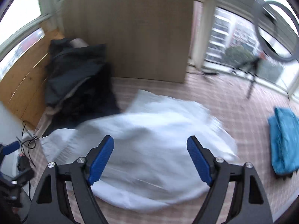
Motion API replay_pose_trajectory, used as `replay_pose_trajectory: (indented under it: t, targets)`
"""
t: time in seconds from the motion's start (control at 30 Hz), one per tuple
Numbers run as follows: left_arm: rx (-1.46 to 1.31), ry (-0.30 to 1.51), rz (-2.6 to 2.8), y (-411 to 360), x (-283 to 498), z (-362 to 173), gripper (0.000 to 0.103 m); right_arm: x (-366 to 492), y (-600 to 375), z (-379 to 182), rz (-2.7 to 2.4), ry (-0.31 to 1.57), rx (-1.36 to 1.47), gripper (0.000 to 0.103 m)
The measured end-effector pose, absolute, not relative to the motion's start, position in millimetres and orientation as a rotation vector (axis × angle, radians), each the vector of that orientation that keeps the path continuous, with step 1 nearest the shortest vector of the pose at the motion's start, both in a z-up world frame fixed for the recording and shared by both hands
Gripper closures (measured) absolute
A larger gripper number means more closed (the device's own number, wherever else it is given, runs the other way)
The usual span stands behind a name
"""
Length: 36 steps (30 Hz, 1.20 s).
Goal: Fold clothes
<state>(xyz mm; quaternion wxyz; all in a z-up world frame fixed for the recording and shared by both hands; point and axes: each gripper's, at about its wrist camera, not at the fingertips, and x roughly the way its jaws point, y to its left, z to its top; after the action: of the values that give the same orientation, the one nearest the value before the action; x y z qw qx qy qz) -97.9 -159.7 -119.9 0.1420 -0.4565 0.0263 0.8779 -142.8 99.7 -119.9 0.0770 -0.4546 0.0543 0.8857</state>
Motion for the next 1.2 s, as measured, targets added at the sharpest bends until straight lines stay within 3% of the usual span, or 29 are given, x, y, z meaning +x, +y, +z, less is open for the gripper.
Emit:
replay_pose_trajectory:
  t: [0.17,0.2,0.23,0.3,0.4,0.53,0.8,0.87,0.9,0.93,0.97,1.07,1.13,1.2]
  targets:
    - [-1.372,0.169,2.425,-104,-147,-151,0.005,-100,162,-110,2.532,0.254,-1.349,0.023]
    - [-1.396,0.179,2.423,-99,-153,-156,0.021,-91,173,-106,2.522,0.266,-1.331,0.023]
    - [-1.420,0.186,2.418,-93,-158,-160,0.055,-83,183,-103,2.516,0.267,-1.317,0.023]
    - [-1.472,0.161,2.383,-85,-162,-169,0.092,-68,201,-97,2.493,0.259,-1.278,0.023]
    - [-1.516,0.078,2.306,-68,-157,-174,0.099,-50,231,-92,2.479,0.281,-1.249,0.023]
    - [-1.425,0.009,2.204,-16,-118,-149,0.100,-37,275,-90,2.487,0.308,-1.237,0.023]
    - [-1.322,0.078,2.198,75,-89,-110,0.100,-12,352,-86,2.543,0.267,-1.256,0.023]
    - [-1.341,0.041,2.188,87,-87,-111,0.094,-3,370,-87,2.545,0.251,-1.256,0.023]
    - [-1.355,0.022,2.211,91,-84,-113,0.082,1,378,-89,2.546,0.252,-1.258,0.023]
    - [-1.372,0.010,2.247,87,-83,-115,0.062,5,386,-91,2.550,0.266,-1.265,0.023]
    - [-1.389,-0.003,2.283,83,-83,-117,0.053,9,393,-92,2.555,0.285,-1.274,0.023]
    - [-1.441,-0.141,2.423,37,-80,-118,0.050,15,413,-95,2.577,0.326,-1.282,0.023]
    - [-1.470,-0.213,2.528,4,-90,-118,0.035,17,422,-97,2.590,0.327,-1.281,0.023]
    - [-1.498,-0.242,2.584,-16,-108,-124,0.027,15,427,-98,2.607,0.325,-1.286,0.023]
